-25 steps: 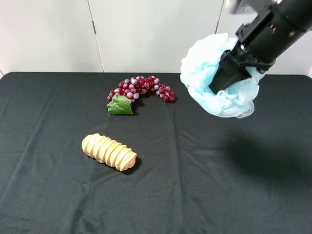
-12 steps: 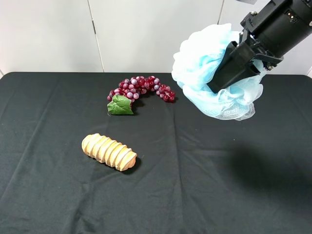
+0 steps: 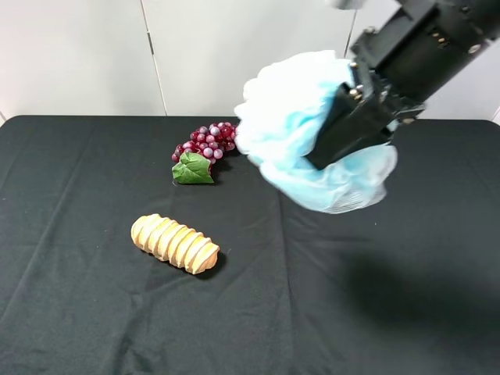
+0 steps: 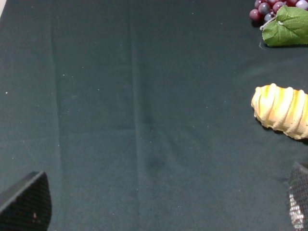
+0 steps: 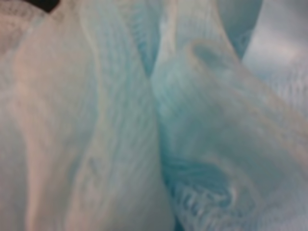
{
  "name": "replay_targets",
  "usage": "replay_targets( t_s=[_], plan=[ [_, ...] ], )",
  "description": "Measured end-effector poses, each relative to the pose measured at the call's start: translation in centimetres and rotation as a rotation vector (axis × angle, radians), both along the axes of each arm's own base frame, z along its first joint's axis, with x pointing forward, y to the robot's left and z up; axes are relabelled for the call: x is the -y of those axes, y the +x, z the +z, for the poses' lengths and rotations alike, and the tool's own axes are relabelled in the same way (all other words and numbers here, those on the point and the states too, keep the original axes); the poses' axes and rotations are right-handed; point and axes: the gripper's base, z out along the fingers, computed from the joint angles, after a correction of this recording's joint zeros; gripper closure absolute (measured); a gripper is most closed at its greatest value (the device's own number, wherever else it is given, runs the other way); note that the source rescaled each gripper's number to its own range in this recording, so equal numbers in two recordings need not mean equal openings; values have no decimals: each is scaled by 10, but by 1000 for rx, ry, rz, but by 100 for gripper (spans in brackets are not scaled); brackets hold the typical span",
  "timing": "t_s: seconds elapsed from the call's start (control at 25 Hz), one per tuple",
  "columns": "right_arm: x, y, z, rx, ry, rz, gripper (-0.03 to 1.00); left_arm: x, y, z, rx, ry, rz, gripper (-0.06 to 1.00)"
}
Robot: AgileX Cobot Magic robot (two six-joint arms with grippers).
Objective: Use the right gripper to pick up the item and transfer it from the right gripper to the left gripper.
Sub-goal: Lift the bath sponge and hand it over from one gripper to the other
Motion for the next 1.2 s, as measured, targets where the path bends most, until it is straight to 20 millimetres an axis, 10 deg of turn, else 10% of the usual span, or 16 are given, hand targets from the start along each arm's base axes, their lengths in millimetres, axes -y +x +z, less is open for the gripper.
replay_targets(
  t_s=[0.36, 1.2],
  plan=[
    [-27, -20, 0, 56, -6, 133, 86, 14, 4, 10, 7, -82, -127, -2],
    [-28, -21, 0, 66, -8, 168, 86, 73, 105, 29, -82, 21, -808, -1]
  ],
)
